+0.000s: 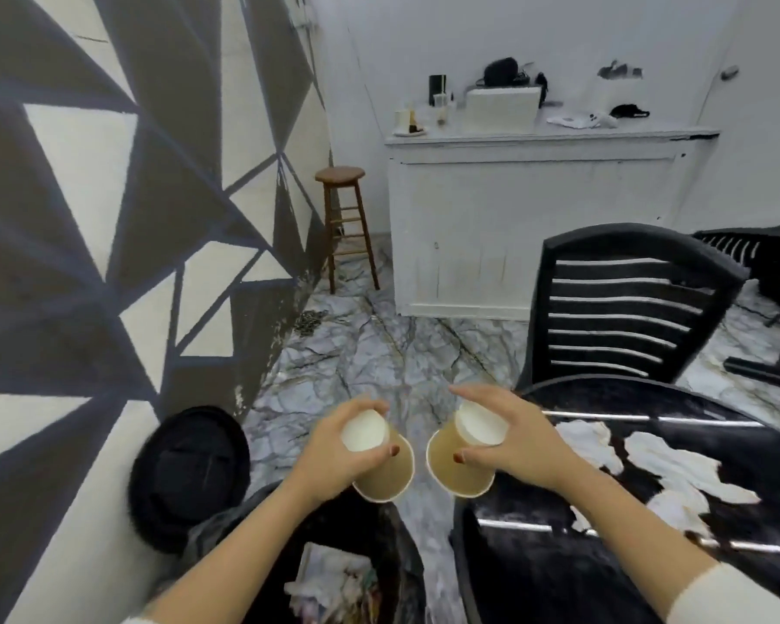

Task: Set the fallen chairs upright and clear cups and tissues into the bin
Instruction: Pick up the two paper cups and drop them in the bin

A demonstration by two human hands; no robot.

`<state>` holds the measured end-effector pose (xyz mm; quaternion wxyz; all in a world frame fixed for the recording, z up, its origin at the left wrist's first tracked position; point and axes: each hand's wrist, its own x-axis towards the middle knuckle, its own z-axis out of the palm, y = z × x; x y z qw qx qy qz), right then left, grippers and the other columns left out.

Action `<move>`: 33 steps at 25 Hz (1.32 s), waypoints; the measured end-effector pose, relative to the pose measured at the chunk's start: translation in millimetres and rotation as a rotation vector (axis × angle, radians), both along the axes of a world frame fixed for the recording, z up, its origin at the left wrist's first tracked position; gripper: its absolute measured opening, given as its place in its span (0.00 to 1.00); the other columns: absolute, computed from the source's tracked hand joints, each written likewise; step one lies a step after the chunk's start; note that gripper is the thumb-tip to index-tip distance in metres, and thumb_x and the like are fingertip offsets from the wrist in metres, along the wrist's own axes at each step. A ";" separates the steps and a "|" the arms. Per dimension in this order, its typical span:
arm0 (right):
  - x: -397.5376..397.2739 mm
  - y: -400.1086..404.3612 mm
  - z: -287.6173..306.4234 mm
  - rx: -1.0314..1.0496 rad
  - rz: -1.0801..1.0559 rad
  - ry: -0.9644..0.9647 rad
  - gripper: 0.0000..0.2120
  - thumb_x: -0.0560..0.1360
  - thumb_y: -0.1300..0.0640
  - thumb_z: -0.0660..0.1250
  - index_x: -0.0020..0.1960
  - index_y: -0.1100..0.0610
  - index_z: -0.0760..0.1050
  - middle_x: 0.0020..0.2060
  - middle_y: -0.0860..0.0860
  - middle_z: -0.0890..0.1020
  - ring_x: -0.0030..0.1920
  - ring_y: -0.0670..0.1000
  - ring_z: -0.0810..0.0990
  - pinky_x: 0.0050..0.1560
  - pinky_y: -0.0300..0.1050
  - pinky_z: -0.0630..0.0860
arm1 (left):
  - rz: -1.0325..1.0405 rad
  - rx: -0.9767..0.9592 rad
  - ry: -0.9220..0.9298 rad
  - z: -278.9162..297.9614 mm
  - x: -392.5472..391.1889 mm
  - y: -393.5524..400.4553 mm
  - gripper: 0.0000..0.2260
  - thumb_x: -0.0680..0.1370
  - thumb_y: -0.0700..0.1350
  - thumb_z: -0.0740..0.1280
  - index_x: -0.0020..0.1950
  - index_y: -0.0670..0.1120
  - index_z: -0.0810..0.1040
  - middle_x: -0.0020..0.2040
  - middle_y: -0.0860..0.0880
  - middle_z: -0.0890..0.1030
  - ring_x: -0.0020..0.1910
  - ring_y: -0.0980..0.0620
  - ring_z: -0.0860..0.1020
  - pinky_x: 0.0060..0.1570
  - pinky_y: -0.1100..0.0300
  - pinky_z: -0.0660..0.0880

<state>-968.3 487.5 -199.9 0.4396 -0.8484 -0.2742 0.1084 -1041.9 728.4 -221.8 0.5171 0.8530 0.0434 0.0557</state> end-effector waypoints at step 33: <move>-46.7 57.6 -72.0 -0.185 -0.156 -0.021 0.48 0.56 0.22 0.58 0.70 0.33 0.43 0.74 0.36 0.45 0.74 0.40 0.42 0.76 0.51 0.49 | -0.025 -0.016 0.082 -82.1 -0.6 34.9 0.30 0.73 0.57 0.68 0.71 0.62 0.57 0.69 0.64 0.57 0.74 0.56 0.54 0.73 0.50 0.58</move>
